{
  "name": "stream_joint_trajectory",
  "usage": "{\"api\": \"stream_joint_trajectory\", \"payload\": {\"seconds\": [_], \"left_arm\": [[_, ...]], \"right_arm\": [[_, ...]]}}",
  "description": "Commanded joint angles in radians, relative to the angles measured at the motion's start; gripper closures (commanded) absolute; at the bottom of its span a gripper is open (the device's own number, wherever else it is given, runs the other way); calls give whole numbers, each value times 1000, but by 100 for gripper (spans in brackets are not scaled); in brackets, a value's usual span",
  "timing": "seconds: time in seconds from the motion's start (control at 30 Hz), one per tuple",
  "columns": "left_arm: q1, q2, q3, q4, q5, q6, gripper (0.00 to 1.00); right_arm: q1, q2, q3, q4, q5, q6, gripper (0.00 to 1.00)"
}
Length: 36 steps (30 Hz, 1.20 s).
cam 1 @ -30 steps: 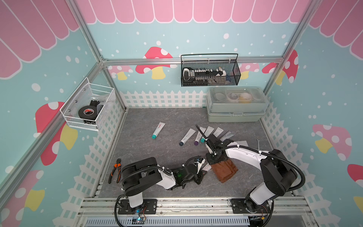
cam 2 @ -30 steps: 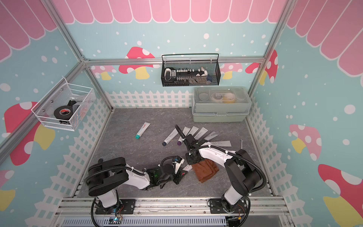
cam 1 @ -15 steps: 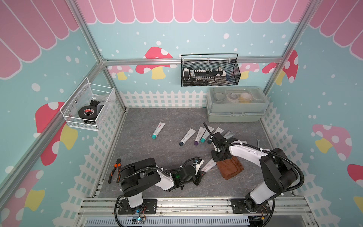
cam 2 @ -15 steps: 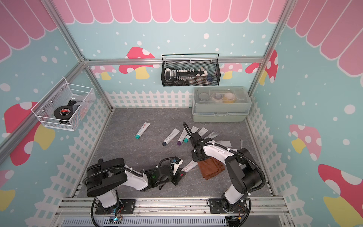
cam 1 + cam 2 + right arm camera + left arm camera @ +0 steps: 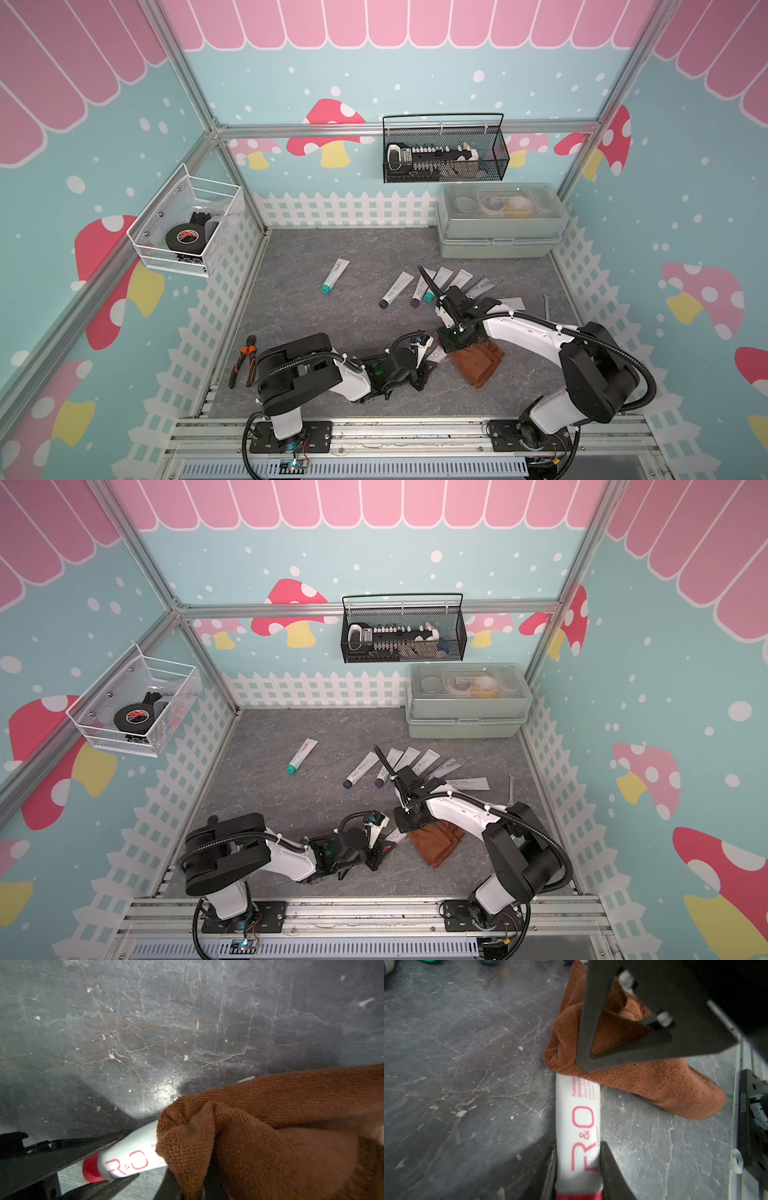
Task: Wipe the surface of the toothpaste tube
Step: Wipe the dirt from the toothpaste tube.
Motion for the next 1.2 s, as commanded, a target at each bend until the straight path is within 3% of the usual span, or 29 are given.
{"api": "stream_joint_trajectory", "payload": {"seconds": [0.0,0.27,0.37,0.6,0.83,1.0,1.17], "left_arm": [[2,28,-64,-218,-35,-36,74],[2,19,-87,-201,-45,-44,74],[2,23,-85,-200,-43,-44,74],[3,51,-48,-222,-35,-32,74],[3,50,-23,-251,-34,-24,74],[3,44,-20,-262,-30,-26,74],[2,19,-33,-265,-35,-28,74]], "right_arm": [[-45,108,-35,-45,160,-4,93],[-113,127,-19,-71,287,-12,93],[-119,114,-17,-73,282,-12,93],[-68,-11,-4,-70,65,-23,93],[7,-59,6,-59,-64,-6,92],[8,33,-4,-42,2,-18,92],[-20,142,20,-67,159,-20,95]]}}
